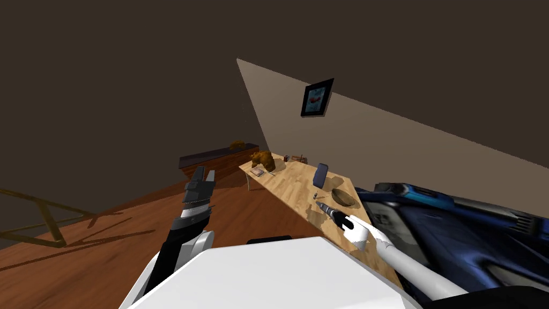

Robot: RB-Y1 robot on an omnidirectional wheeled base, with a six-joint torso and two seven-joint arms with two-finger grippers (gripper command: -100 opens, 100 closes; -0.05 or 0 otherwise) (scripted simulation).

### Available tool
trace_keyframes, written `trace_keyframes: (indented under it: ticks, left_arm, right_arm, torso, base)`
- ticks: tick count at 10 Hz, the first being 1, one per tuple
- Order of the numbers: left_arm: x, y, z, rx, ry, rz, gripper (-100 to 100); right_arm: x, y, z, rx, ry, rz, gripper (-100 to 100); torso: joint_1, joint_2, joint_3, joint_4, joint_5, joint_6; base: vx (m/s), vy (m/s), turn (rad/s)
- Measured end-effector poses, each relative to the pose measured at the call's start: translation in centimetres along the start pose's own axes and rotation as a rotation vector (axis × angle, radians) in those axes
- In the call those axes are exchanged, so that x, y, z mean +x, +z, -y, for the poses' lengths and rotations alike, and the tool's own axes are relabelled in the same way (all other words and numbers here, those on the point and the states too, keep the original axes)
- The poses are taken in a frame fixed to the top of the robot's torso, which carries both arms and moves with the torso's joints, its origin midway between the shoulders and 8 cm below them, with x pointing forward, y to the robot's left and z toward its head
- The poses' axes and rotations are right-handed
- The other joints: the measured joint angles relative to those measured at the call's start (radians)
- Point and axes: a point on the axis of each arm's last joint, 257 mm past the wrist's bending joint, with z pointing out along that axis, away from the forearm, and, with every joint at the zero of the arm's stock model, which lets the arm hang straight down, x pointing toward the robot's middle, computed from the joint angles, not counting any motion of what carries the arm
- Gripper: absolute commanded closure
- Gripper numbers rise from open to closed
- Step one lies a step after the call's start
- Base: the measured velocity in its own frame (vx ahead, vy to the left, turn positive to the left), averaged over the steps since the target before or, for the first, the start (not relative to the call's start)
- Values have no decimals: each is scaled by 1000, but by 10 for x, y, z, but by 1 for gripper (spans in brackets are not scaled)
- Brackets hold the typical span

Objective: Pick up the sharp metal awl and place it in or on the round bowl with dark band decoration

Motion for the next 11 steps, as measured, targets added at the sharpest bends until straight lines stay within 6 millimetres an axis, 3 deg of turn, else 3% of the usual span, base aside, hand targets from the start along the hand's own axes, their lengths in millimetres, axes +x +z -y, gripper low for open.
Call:
trace_keyframes:
  ticks: [2,4,8,9,10,11]
  left_arm:
    - [0,0,0,0,0,0,0]
    - [0,0,0,0,0,0,0]
    - [0,0,0,0,0,0,0]
    - [0,0,0,0,0,0,0]
    - [0,0,0,0,0,0,0]
    - [0,0,0,0,0,0,0]
  right_arm:
    - [-9,2,26,63,-32,-1,-100]
    - [-18,-8,64,150,-79,-1,-100]
    - [-47,-23,121,299,-160,9,-100]
    - [-49,-23,123,305,-162,10,0]
    - [-48,-23,123,304,-162,10,-100]
    - [-46,-21,125,307,-157,12,-100]
  torso:
    - [-1,2,1,0,0,0]
    - [-1,2,1,0,0,1]
    - [-1,3,2,1,0,0]
    - [-3,6,3,1,-1,2]
    - [-4,8,4,2,-1,1]
    - [-5,8,4,2,-1,1]
  base:
    - [93,71,192]
    - [107,67,190]
    - [71,45,133]
    - [8,3,-8]
    - [20,-19,56]
    - [24,-44,66]
